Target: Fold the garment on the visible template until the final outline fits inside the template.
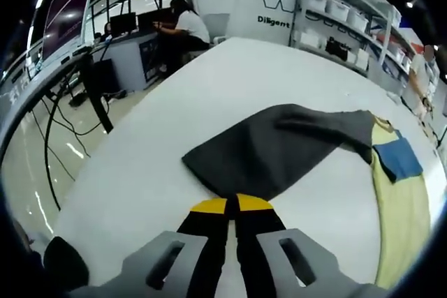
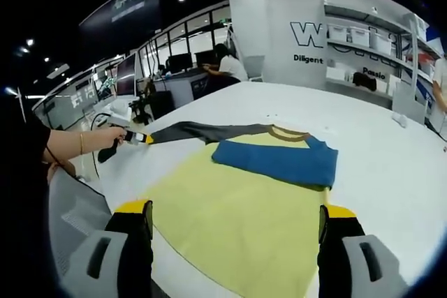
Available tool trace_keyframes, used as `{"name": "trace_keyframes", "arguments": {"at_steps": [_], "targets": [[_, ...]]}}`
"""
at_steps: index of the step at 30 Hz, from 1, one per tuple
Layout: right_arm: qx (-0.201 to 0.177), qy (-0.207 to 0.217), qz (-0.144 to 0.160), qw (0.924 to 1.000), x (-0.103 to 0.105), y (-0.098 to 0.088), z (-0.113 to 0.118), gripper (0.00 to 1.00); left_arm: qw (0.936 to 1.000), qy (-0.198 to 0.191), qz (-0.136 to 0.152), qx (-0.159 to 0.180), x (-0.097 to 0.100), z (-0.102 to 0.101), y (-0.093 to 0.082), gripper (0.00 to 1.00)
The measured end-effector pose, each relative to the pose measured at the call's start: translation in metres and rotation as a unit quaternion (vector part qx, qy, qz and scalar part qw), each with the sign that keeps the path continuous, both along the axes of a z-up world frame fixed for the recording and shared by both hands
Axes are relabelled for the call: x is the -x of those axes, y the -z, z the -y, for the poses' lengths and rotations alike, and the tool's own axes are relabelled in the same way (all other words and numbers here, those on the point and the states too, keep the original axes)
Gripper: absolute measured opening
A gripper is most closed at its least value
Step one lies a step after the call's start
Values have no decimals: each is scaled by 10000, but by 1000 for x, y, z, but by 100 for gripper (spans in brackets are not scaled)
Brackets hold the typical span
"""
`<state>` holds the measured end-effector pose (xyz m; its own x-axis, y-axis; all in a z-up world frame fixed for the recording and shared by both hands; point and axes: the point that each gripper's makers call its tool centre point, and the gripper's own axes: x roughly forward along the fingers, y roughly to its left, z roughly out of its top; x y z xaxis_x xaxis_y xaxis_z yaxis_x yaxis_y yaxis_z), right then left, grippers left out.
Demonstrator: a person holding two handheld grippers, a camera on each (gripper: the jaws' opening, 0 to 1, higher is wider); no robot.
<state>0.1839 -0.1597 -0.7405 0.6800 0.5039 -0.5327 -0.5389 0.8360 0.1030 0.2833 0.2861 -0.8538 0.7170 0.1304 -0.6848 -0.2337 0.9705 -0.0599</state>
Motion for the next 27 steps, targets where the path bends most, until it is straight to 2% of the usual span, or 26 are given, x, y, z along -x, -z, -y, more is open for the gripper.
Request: {"name": "trace_keyframes", "arguments": {"at_steps": [9,16,27], "targets": [[7,-79,-74,9999,4,3,-3,99,9994,199,-133,-263,1,-16,-1,6],[20,-145,-130,9998,5,5,-4,99,9978,425,-194,-479,-6,-27,-4,6],[26,-181,-128,9997,2,5,-4,99,9914,923,-429,-829,-22,-43,-1,6]]}}
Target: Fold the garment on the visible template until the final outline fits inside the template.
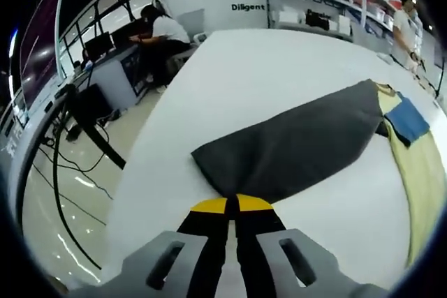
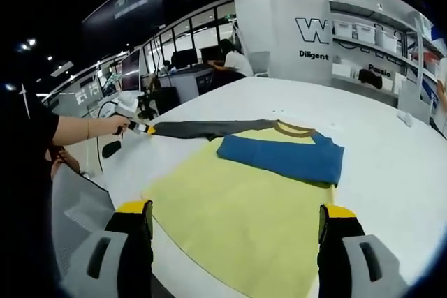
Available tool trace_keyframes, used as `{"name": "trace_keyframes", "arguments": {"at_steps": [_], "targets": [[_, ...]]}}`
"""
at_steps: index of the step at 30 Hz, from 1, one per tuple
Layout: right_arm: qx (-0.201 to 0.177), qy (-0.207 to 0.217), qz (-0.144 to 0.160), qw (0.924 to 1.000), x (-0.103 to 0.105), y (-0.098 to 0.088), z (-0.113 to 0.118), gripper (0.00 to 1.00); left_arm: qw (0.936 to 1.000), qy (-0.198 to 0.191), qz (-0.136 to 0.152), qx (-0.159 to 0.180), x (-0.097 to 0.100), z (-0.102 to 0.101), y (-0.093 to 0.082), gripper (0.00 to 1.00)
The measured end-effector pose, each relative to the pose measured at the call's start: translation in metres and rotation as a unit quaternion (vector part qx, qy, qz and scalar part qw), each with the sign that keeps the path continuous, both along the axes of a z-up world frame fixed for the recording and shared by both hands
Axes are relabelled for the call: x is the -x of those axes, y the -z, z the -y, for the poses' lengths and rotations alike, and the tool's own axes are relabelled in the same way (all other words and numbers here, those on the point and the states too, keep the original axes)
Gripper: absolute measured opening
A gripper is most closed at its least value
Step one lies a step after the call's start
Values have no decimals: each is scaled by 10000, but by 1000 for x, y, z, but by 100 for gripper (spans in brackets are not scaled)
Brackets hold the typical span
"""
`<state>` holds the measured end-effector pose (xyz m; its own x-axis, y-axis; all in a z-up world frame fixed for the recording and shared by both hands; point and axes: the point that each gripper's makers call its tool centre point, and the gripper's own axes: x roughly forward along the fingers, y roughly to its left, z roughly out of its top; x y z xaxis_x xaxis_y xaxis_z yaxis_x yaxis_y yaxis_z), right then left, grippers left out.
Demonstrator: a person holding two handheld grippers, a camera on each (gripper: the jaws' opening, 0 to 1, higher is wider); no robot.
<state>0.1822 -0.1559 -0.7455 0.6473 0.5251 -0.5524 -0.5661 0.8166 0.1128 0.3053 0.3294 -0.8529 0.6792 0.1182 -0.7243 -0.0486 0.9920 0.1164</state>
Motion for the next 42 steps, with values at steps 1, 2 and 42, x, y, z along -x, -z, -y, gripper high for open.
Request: {"name": "trace_keyframes", "arguments": {"at_steps": [1,2,42], "targets": [[1,-4,0,10000,0,0,0,99,10000,7,6,-3,-1,-1,-1,6],[2,-8,0,10000,-1,0,0,99,10000,35,5,-19,-3,-1,-1,6],[36,-77,-73,9999,2,3,-1,99,9990,268,172,-319,-31,-10,-27,6]]}}
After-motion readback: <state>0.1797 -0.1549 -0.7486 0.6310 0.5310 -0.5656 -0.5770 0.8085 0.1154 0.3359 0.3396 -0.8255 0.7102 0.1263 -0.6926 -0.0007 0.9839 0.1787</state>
